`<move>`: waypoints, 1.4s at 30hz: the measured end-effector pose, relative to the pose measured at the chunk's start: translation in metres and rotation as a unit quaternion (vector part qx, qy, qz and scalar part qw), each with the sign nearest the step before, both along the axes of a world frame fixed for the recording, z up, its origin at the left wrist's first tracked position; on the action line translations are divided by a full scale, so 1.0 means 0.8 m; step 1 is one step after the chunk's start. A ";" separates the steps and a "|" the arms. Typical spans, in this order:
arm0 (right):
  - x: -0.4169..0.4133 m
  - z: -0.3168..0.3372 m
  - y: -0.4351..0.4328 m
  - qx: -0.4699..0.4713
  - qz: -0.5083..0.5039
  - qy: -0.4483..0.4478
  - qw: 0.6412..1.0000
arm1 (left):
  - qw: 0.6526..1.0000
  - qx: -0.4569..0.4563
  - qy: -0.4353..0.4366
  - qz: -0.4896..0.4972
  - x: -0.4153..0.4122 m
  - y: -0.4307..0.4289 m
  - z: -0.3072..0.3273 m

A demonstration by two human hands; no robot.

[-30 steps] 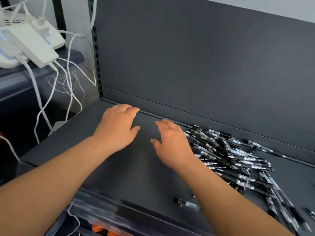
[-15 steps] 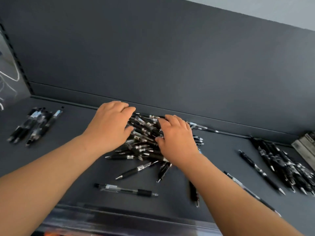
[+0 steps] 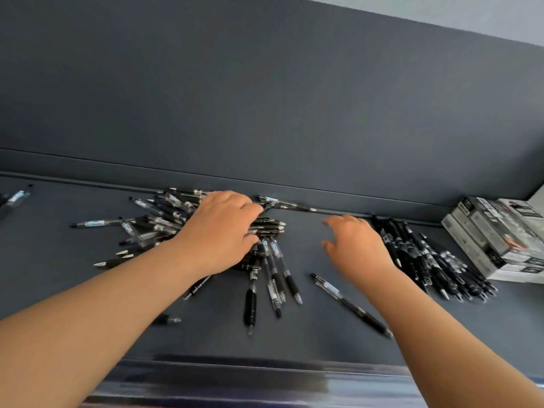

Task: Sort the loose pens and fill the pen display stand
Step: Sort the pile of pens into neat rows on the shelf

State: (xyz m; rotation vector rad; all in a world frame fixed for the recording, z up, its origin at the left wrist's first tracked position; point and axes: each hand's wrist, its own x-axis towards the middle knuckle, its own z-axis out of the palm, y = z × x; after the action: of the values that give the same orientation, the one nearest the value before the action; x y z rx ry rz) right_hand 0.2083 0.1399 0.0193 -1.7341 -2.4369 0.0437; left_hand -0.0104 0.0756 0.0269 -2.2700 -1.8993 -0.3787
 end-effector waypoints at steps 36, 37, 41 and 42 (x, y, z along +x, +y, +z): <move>-0.030 -0.030 -0.030 -0.180 0.018 0.226 0.957 | 0.960 -0.224 -0.125 0.112 0.034 -0.014 -0.012; -0.035 -0.030 -0.032 -0.181 0.026 0.211 0.960 | 0.960 -0.229 -0.112 0.113 0.033 -0.014 -0.011; -0.038 -0.034 -0.032 -0.184 0.033 0.171 0.967 | 0.962 -0.215 -0.128 0.111 0.027 -0.014 -0.014; -0.036 -0.034 -0.030 -0.184 0.029 0.174 0.967 | 0.963 -0.207 -0.136 0.105 0.024 -0.013 -0.017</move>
State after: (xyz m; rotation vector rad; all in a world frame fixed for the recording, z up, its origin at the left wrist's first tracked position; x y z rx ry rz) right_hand 0.1797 0.1161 -0.0079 -1.6094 -2.3153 0.7848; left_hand 0.0089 0.0650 0.0135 -2.3152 -2.5427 -0.2973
